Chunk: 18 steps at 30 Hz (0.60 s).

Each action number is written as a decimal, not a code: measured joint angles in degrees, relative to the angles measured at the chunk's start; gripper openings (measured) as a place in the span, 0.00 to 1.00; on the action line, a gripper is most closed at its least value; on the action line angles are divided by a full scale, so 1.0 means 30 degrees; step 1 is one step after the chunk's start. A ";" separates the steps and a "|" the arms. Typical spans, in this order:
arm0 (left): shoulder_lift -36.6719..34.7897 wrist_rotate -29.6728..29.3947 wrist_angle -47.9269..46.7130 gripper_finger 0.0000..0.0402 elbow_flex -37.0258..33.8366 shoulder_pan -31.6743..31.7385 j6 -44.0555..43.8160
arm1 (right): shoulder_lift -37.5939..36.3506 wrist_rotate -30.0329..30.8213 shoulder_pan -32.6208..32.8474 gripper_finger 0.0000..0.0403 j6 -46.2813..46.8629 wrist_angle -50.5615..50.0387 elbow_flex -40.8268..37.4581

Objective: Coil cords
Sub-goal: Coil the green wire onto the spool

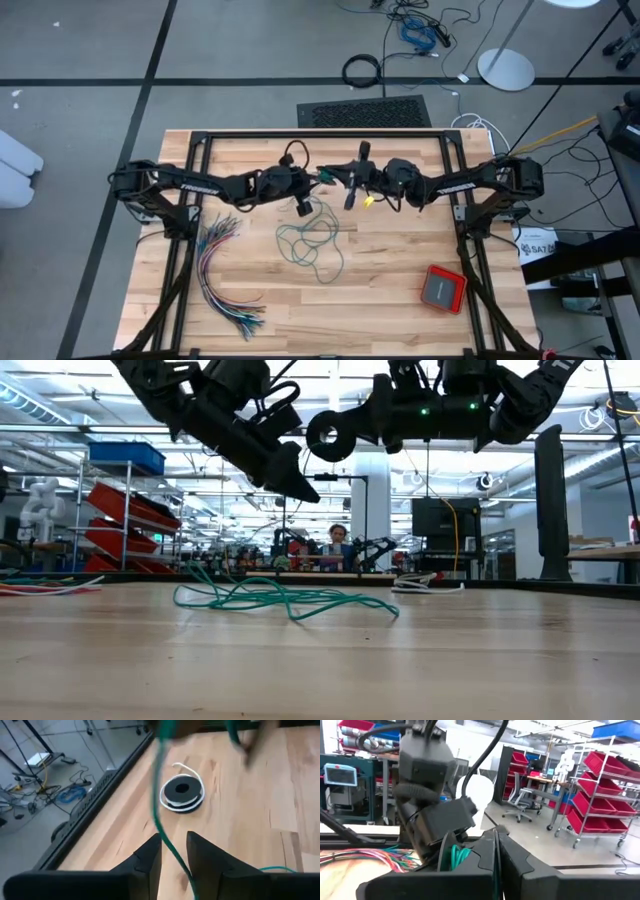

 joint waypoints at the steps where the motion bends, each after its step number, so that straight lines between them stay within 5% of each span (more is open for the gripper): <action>1: 0.0000 0.0005 0.0199 0.24 -0.0209 0.0002 -0.0251 | -0.0023 0.0009 -0.0015 0.00 -0.0028 0.0017 -0.0002; 9: 0.0000 -0.0484 0.0911 0.25 -0.1764 -0.0115 -0.1316 | -0.0067 -0.0019 -0.0249 0.00 -0.0088 -0.0105 0.0000; 18: -0.0539 -0.4499 0.1137 0.25 -0.2527 -0.1678 0.0138 | -0.0063 -0.0064 -0.0465 0.00 -0.0041 -0.0803 -0.0002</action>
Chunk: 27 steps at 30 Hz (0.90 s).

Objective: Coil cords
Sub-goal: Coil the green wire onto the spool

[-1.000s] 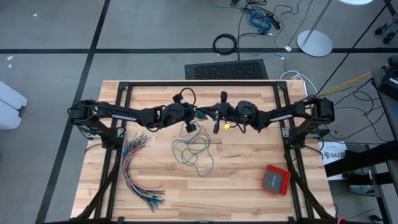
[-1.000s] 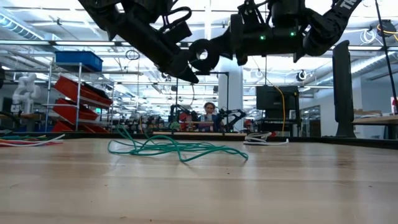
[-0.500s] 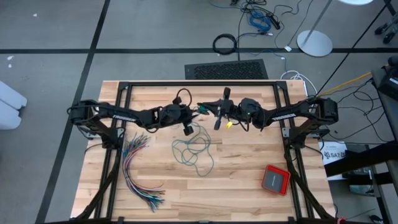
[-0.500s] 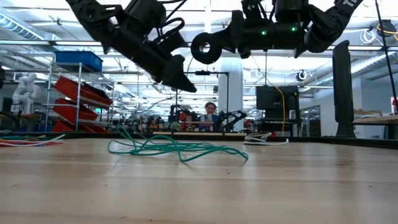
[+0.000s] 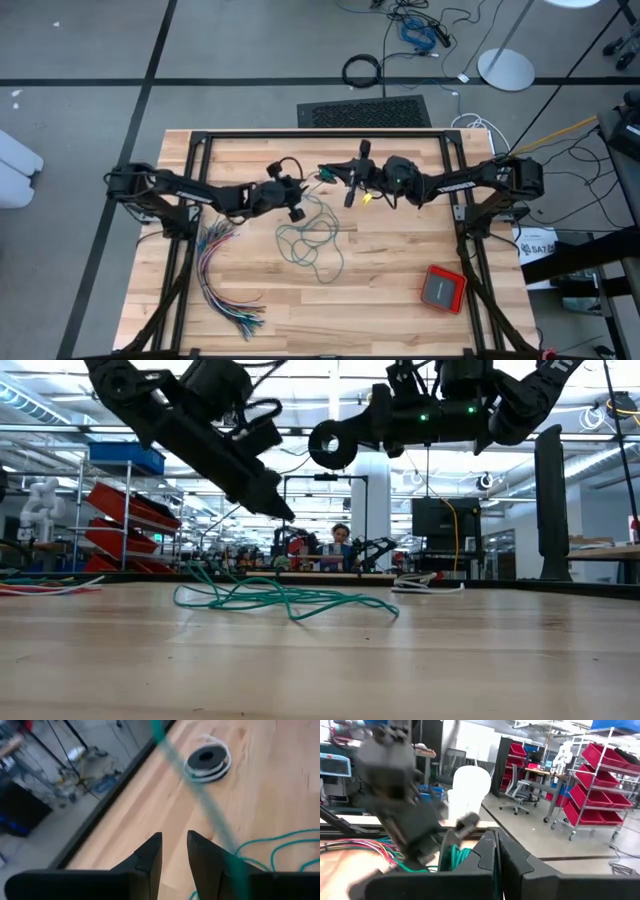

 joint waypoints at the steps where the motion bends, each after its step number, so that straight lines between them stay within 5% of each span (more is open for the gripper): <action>1: -0.0205 -0.0194 0.0115 0.25 -0.0004 -0.0179 0.0245 | -0.0002 0.0002 -0.0052 0.00 0.0029 -0.0057 0.0000; 8: -0.1992 -0.2069 -0.0542 0.25 0.0018 -0.1189 0.1625 | 0.0003 0.0022 -0.0167 0.00 0.0121 -0.0088 0.0000; 27: -0.2367 -0.2468 -0.3698 0.25 0.0018 -0.2378 0.0014 | 0.0003 0.0027 -0.0167 0.00 0.0103 -0.0218 0.0000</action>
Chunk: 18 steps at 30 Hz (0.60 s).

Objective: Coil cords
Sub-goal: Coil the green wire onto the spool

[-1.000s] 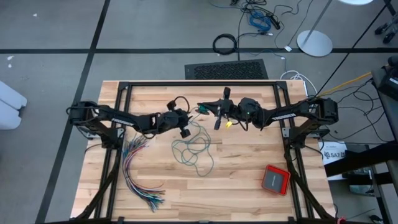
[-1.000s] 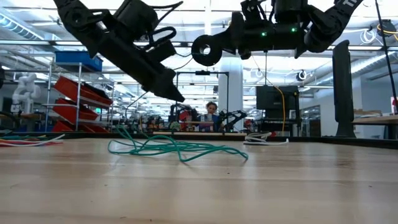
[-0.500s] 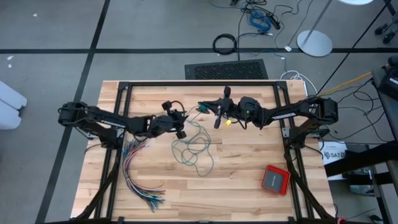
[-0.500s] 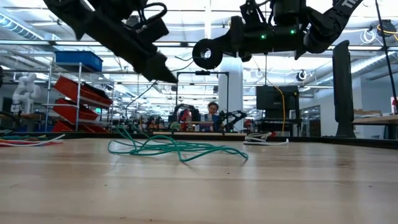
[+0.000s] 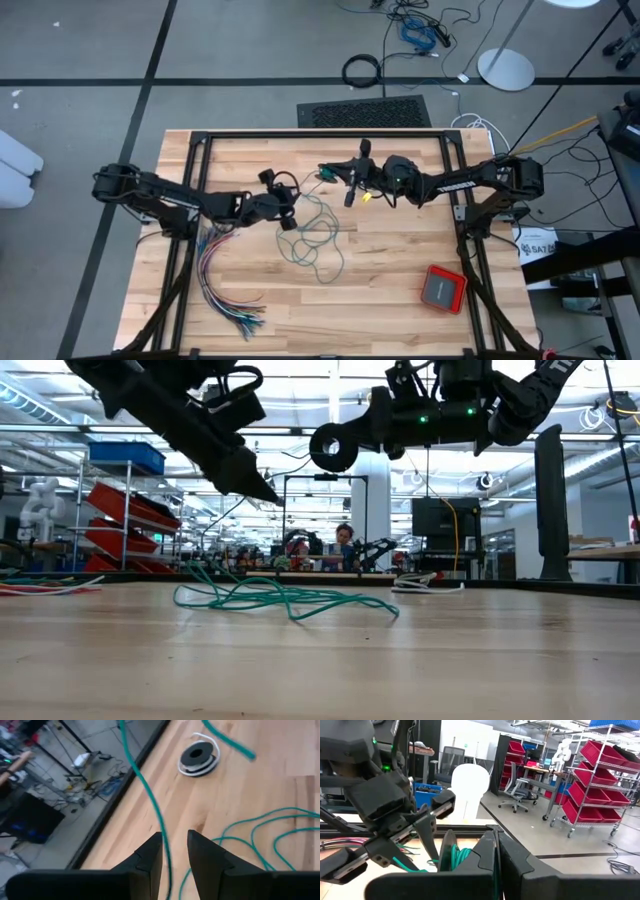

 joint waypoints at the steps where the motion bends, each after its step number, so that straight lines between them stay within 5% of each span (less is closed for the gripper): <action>1: -0.0046 -0.0343 0.0000 0.25 0.0000 -0.0114 0.0000 | 0.0000 -0.0005 0.0000 0.00 -0.0007 -0.0023 0.0000; 7: -0.0921 -0.1571 -0.1435 0.25 0.0000 -0.0379 -0.0371 | 0.0000 0.0002 0.0000 0.00 -0.0015 -0.0041 0.0000; 18: -0.1108 -0.0340 -0.2219 0.25 0.0015 -0.0110 -0.1307 | 0.0000 -0.0005 -0.0022 0.00 -0.0036 0.0111 0.0000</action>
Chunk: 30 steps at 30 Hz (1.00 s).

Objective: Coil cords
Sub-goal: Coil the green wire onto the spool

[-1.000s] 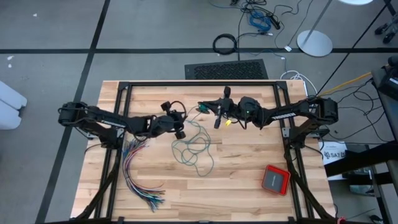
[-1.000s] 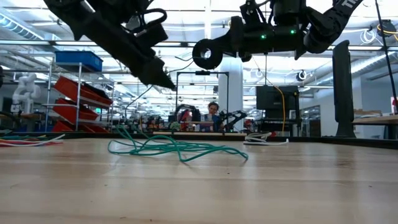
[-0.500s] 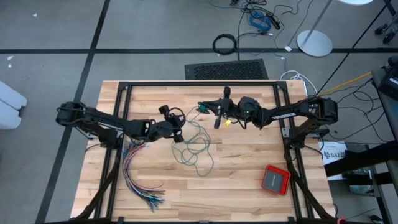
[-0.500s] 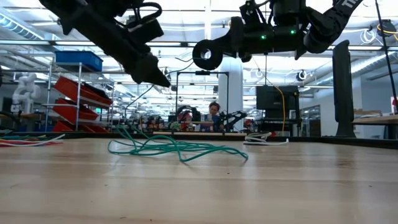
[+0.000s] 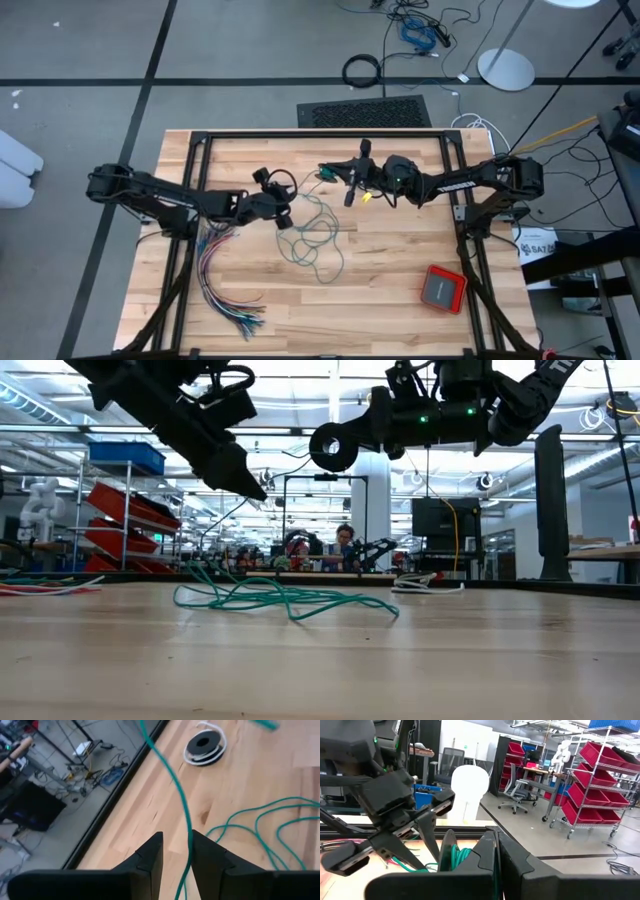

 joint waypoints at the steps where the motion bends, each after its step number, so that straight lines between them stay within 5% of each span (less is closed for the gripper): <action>1: 0.0000 0.0000 -0.0150 0.25 0.0000 0.0115 -0.0192 | 0.0000 0.0000 0.0000 0.00 0.0005 0.0001 0.0000; 22: 0.0000 -0.0864 -0.2184 0.24 0.0000 -0.0077 -0.1557 | 0.0007 0.0000 0.0000 0.00 0.0047 0.0016 0.0000; 30: 0.0000 -0.0327 -0.1988 0.17 0.0000 0.0473 -0.1663 | 0.0007 0.0000 0.0000 0.00 0.0031 0.0016 0.0000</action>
